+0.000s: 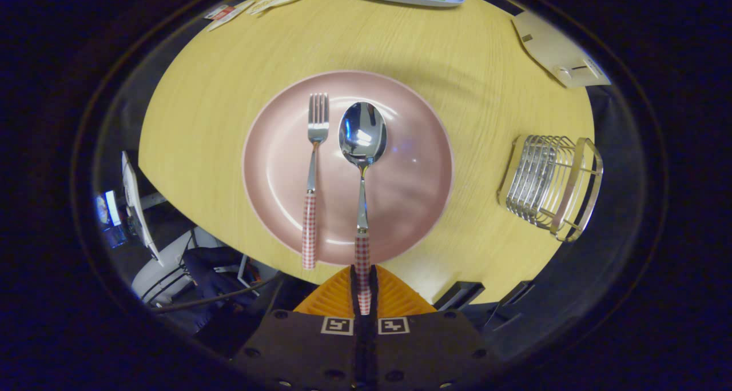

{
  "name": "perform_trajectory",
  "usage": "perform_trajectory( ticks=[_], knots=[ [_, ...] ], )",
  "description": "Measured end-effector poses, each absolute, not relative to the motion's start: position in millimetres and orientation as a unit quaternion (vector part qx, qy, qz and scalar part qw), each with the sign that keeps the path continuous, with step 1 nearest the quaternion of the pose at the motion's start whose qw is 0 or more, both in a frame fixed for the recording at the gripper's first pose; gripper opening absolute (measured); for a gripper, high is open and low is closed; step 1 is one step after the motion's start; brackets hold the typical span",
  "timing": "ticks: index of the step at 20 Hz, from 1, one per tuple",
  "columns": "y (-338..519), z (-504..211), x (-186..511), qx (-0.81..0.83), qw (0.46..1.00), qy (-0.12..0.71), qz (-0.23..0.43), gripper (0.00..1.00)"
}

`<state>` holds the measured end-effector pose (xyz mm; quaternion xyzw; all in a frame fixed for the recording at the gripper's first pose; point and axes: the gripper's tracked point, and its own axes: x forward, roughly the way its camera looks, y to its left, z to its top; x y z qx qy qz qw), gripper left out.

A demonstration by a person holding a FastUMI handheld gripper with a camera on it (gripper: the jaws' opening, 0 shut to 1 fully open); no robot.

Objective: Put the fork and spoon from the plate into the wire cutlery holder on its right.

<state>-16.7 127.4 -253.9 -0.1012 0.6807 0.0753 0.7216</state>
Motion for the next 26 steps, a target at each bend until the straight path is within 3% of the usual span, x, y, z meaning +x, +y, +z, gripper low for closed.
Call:
perform_trajectory(
  ticks=[5, 9, 20, 26],
  knots=[
    [90.5, -183.2, -40.0, -0.111, 0.711, 0.690, 0.073, 0.01],
    [28.7, -142.5, -51.2, -0.173, 0.682, 0.710, 0.027, 0.01],
    [-66.6, -110.1, -31.1, -0.335, 0.531, 0.777, -0.045, 0.01],
    [-75.3, -100.1, -5.4, -0.422, 0.454, 0.784, -0.042, 0.01]
  ],
)
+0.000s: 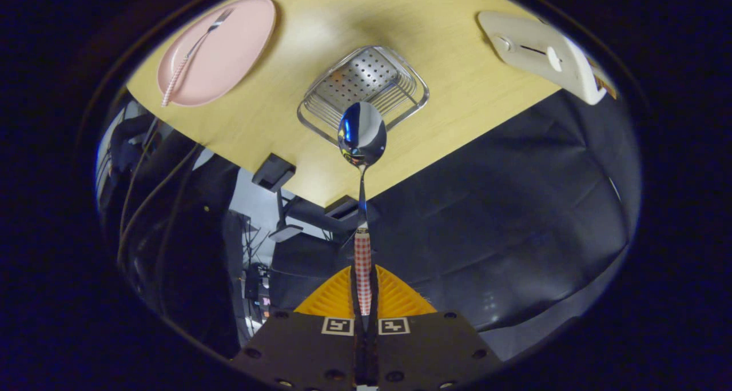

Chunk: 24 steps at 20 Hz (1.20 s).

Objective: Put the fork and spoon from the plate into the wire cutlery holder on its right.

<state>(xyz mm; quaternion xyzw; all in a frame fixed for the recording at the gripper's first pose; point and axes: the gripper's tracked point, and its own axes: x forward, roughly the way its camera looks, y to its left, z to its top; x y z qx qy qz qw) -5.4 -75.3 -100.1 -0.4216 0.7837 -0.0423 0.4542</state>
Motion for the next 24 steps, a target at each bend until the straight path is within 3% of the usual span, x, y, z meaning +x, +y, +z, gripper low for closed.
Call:
perform_trajectory(
  ticks=[10, 13, 15, 17, 21, 24],
  knots=[
    [-65.3, -110.5, 15.8, -0.436, 0.439, 0.785, -0.038, 0.01],
    [-64.7, -111.4, 16.6, -0.438, 0.455, 0.774, -0.036, 0.11],
    [-59.8, -115.3, 17.7, -0.433, 0.458, 0.776, -0.034, 0.24],
    [-53.6, -115.2, 21.0, -0.425, 0.470, 0.773, -0.031, 0.28],
    [-27.8, -113.0, 12.2, -0.396, 0.505, 0.767, -0.007, 0.54],
    [29.8, -115.2, -8.6, -0.337, 0.558, 0.756, 0.054, 0.71]
  ],
)
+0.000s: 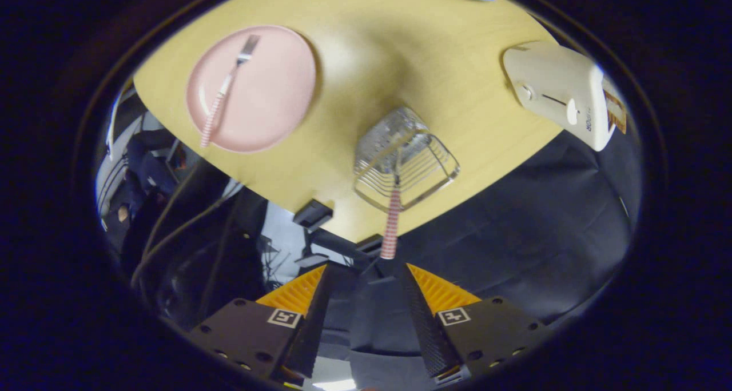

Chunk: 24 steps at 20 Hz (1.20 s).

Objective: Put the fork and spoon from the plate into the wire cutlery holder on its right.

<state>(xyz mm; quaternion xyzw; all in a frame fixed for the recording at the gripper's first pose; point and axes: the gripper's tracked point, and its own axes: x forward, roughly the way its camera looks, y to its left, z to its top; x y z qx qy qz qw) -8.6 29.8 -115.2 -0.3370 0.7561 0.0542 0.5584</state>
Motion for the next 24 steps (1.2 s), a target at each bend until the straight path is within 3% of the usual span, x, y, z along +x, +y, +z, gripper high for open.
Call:
perform_trajectory(
  ticks=[2, 5, 9, 22, 23, 24],
  knots=[
    [65.9, -126.2, -25.6, -0.288, 0.596, 0.744, 0.088, 0.76],
    [117.7, -145.3, -40.0, -0.213, 0.645, 0.724, 0.118, 0.99],
    [150.3, -176.8, -31.2, -0.158, 0.693, 0.696, 0.106, 0.98],
    [208.8, -262.9, -4.9, -0.042, 0.754, 0.653, 0.058, 0.94],
    [209.9, -268.0, -3.2, -0.036, 0.757, 0.650, 0.052, 0.83],
    [209.3, -274.4, -1.5, -0.032, 0.764, 0.643, 0.044, 0.80]
  ],
)
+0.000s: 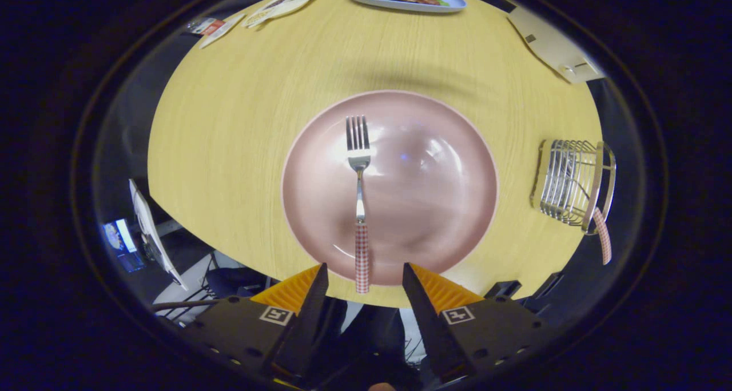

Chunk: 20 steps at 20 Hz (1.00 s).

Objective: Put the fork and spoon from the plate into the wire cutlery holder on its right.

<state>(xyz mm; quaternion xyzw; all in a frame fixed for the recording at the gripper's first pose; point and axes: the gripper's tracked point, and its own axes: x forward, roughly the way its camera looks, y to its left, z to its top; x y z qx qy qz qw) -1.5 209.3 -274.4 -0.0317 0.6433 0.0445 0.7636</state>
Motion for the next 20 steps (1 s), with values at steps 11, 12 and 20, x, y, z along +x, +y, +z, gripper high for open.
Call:
perform_trajectory(
  ticks=[11, 12, 20],
  knots=[
    [209.2, -310.0, -9.8, 0.015, 0.771, 0.637, 0.019, 0.45],
    [207.5, -304.7, -8.1, 0.014, 0.771, 0.637, 0.010, 0.31],
    [187.9, -285.1, -17.2, -0.015, 0.763, 0.646, 0.024, 0.01]
  ],
)
